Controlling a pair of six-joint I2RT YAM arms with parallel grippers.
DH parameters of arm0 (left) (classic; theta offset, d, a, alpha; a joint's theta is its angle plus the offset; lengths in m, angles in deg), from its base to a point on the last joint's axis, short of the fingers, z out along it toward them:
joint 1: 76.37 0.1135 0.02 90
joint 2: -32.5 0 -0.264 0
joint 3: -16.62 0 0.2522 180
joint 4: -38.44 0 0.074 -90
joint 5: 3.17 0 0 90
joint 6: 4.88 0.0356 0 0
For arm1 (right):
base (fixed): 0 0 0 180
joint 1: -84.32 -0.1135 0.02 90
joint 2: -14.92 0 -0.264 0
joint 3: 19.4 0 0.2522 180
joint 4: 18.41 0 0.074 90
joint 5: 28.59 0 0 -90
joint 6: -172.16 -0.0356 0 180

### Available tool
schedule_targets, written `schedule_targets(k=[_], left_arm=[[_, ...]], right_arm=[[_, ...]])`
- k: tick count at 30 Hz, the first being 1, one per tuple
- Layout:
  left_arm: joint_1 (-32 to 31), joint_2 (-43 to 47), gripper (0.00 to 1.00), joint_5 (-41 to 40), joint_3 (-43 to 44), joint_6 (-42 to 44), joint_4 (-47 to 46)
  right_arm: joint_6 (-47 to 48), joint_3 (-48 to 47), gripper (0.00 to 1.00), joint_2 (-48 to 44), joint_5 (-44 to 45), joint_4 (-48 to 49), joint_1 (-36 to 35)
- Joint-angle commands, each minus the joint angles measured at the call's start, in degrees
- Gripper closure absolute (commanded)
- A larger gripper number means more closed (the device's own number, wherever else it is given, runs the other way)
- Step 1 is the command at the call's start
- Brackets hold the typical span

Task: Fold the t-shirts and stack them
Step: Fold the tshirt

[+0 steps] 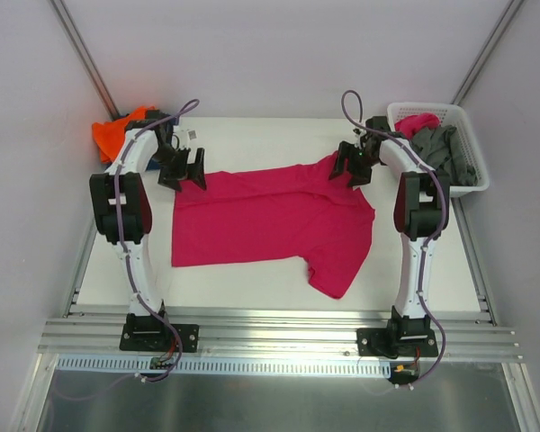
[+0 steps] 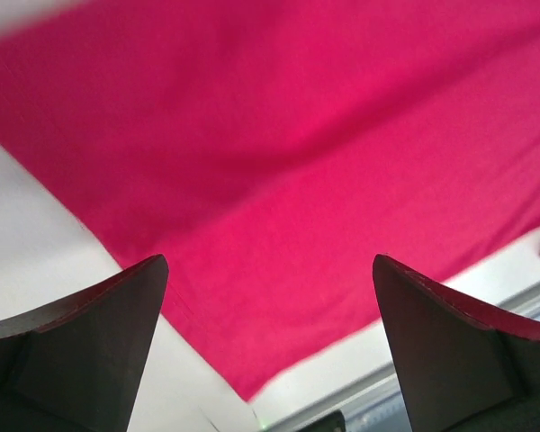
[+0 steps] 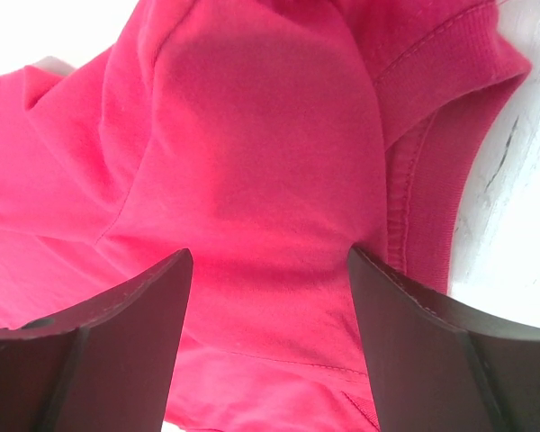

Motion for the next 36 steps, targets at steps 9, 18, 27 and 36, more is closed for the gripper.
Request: schedule_targets(k=[9,18,27,36], left_arm=[[0.11,-16.94,0.01,-1.10,15.16,-0.48,0.97],[0.11,-23.27,0.01,-4.00,23.32,-0.84,0.79],[0.20,-25.38,0.01,-4.79,25.89,-1.01,0.53],[0.11,-26.43,0.01,-5.59,27.99,-0.05,-0.35]], right_arm=[[-0.36,3.59,0.25,-3.31,0.33,-1.74,-0.52],[0.87,5.43,0.24,-3.58,2.00,-2.53,-0.35],[3.07,4.74,0.24,-3.40,6.13,-2.71,0.79],[5.18,1.31,0.23,-1.90,8.51,-2.62,1.67]])
